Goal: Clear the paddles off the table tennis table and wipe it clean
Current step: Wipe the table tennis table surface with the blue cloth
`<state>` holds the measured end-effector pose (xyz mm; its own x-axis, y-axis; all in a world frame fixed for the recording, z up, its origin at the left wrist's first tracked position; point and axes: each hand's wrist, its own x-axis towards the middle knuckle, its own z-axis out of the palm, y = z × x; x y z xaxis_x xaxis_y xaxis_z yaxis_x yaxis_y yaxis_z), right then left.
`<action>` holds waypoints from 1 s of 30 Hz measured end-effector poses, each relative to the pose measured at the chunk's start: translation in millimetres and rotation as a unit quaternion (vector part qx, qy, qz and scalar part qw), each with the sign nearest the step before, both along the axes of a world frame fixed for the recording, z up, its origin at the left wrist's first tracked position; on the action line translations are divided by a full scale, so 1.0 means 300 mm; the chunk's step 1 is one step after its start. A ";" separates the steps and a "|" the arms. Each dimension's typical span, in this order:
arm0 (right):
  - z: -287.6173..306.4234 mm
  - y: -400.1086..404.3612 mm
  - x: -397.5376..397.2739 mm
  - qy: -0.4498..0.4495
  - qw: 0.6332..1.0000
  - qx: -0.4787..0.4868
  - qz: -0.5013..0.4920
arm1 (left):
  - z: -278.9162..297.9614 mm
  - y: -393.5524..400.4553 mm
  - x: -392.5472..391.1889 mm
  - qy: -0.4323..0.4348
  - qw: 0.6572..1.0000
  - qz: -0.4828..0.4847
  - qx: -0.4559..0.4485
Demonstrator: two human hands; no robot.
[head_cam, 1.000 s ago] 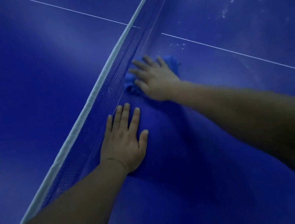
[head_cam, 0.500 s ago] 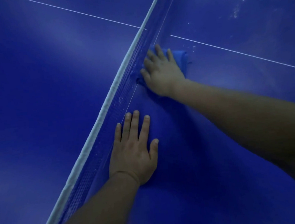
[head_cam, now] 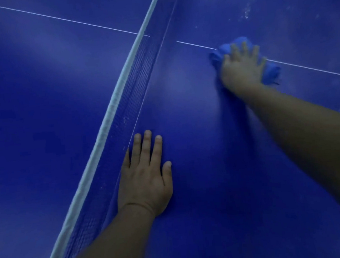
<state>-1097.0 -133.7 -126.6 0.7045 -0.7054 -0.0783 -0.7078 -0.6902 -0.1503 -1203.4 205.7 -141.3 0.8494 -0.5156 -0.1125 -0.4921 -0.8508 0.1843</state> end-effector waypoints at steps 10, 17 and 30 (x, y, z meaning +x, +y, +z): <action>-0.006 0.330 0.120 0.011 0.991 0.005 0.137 | 0.010 -0.003 0.005 0.002 1.000 0.005 -0.002; 0.009 -0.212 -0.256 0.017 0.993 0.002 -0.117 | 0.008 -0.002 0.006 0.016 1.000 -0.004 -0.013; 0.017 -0.273 -0.314 0.031 0.995 -0.010 -0.092 | 0.000 0.009 0.011 0.007 1.000 -0.022 -0.012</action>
